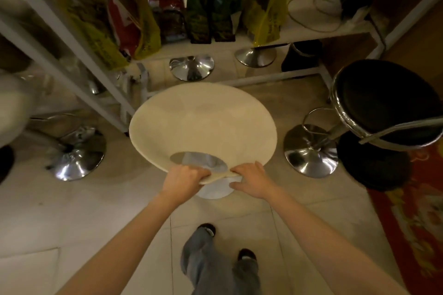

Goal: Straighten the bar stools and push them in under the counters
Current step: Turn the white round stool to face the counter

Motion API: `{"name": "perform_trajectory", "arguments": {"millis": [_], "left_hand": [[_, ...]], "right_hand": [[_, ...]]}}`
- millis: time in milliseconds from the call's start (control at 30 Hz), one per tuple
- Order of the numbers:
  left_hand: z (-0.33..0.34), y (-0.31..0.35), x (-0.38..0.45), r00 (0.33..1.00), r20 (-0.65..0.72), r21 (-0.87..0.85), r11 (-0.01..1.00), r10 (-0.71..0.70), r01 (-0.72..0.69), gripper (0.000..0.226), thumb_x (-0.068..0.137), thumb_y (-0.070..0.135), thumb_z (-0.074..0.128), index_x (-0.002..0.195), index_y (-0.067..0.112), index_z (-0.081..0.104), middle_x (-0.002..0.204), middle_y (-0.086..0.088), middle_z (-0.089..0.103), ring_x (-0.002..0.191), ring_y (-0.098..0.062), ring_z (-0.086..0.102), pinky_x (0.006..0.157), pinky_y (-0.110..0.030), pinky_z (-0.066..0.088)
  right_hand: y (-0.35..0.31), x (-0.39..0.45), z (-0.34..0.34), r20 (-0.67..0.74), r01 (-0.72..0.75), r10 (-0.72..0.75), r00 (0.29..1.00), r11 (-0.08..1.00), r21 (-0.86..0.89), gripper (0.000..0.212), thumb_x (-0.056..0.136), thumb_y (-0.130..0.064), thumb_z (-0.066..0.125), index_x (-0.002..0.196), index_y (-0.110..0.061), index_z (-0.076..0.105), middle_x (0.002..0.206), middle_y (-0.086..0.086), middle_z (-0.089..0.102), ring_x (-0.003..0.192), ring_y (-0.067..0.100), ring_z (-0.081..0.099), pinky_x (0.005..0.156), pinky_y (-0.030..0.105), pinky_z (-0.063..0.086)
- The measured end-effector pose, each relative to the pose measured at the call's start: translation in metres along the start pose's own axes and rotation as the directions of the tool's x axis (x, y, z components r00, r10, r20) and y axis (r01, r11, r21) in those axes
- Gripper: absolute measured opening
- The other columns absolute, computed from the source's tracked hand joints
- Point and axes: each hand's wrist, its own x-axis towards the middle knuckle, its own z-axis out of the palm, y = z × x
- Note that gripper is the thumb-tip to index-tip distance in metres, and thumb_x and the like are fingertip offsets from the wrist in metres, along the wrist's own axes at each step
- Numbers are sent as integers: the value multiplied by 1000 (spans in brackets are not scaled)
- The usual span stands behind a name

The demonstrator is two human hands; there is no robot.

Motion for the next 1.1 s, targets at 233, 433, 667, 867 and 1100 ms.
{"name": "perform_trajectory", "arguments": {"millis": [233,433,667,867,1100], "left_hand": [[-2,-6,-3,999,30,79,997,-17,15,29,41,13,88,58,25,69,46,6,59,34,-13,51,30,-16,30],[7,-19,7,999,28,64,998,-23,21,28,48,11,86,66,24,68,49,6,60,36,-16,53,31,-20,41],[-7,-36,41,1000,-1,122,993,-5,5,29,44,13,86,59,26,66,43,6,54,32,-13,47,32,-16,25],[-9,-63,72,999,12,180,982,49,-50,23,50,15,81,64,27,68,50,9,60,36,-10,51,34,-17,22],[-12,-101,114,998,-19,161,985,63,-59,26,68,20,43,66,28,67,52,10,62,40,-10,52,34,-19,25]], "right_hand": [[-11,7,9,-46,-19,21,999,999,51,67,75,-75,29,122,-37,57,126,-10,56,114,19,38,75,29,11],[-6,17,3,-113,27,-22,993,999,41,88,59,-76,7,121,-38,57,120,-13,57,110,17,37,73,27,10],[0,55,-21,-118,50,-47,992,998,23,84,62,-77,8,118,-39,58,117,-14,58,108,16,38,76,29,12],[7,87,-44,-126,76,-67,990,995,68,79,63,-78,14,115,-39,60,109,-13,60,104,13,39,74,26,11],[10,134,-70,-175,68,-60,983,997,40,83,62,-83,12,113,-39,62,108,-16,60,102,12,39,74,24,9]]}}
